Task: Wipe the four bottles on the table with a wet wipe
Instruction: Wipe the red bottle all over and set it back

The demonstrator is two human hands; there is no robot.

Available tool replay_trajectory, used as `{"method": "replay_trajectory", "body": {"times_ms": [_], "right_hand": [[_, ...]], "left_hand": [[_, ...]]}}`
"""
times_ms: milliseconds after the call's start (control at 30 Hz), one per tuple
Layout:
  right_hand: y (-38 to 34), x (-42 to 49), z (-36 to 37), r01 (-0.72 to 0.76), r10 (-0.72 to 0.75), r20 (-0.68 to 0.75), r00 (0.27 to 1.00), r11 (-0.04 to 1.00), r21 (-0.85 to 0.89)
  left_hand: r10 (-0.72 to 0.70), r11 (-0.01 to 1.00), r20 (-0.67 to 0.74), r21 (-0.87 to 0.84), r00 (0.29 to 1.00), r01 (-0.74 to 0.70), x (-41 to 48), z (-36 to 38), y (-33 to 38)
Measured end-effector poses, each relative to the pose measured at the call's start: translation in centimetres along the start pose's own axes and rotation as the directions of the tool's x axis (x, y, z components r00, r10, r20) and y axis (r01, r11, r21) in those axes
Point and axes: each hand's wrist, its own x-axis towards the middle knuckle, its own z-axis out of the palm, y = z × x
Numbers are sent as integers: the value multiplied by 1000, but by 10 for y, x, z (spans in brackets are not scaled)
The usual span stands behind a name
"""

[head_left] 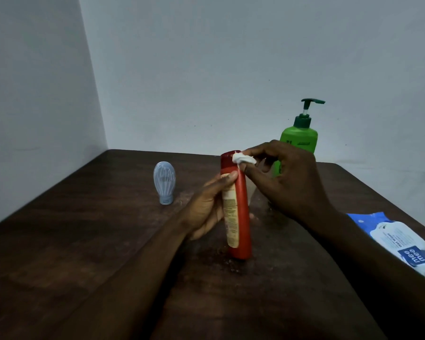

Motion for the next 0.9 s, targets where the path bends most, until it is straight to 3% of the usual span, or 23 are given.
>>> {"method": "replay_trajectory", "body": {"times_ms": [100,167,267,567,833,900], "right_hand": [[3,1,1,-4,4,34,999,1000,-22],[5,-1,1,-7,9,54,999,999,-32],[10,-2,3,-10,15,76,997,998,-65],[13,-35,-1,34,-11,195,981,993,-115],[7,-98,-18,340,-201,432,879,900,-273],[6,-94,-18,342,-189,455,870,897,-280]], "left_hand": [[85,993,-70,90,994,-78,0,2,2],[100,995,-43,-7,994,-101,-1,3,5],[68,987,-1,-149,998,-68,-2,1,5],[3,993,-29,-115,1000,-7,3,0,-5],[29,990,15,-137,999,-26,5,1,-8],[17,988,10,-151,1000,-15,5,3,-9]]}}
